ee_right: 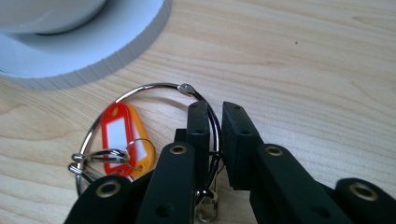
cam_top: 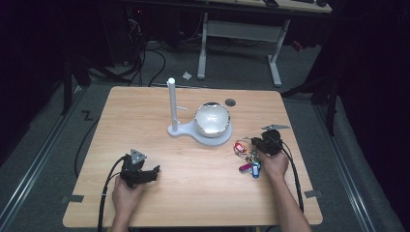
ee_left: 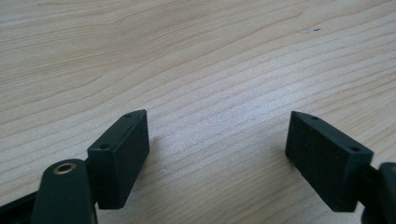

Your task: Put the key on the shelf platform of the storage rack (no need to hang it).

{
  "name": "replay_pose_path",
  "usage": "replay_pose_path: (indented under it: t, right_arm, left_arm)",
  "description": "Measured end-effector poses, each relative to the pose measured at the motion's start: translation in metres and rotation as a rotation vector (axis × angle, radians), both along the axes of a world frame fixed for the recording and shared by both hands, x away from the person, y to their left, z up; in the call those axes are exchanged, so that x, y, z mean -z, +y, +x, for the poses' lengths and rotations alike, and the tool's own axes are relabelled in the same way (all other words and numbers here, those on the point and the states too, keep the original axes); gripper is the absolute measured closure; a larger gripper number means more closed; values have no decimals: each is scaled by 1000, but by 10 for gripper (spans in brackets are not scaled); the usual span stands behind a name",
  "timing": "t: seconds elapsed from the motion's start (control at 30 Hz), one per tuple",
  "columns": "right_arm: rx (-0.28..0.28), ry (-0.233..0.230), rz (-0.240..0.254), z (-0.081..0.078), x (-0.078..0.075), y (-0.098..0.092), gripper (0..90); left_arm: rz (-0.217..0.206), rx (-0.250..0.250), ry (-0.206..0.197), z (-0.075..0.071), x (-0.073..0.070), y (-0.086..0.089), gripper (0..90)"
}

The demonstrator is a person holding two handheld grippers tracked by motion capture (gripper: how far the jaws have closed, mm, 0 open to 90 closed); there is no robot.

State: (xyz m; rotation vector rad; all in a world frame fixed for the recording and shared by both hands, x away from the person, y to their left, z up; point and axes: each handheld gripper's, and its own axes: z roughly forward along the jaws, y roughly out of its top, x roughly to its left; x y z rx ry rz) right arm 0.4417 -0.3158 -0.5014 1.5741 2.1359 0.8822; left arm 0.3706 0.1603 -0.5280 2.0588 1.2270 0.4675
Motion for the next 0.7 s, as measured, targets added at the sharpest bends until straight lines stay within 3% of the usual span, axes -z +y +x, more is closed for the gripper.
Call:
replay_pose_path:
  t: [0.2,0.4,0.7]
  right_arm:
    - [-28,-49,34,-7,-14,3,830]
    - [-56,-64,74,-13,-26,4,838]
    - [-100,-108,86,-25,-46,6,853]
  left_arm:
    - [0,0,0,0,0,0,221]
    - [-1,0,1,0,0,0,221]
    - [-1,2,2,0,0,0,221]
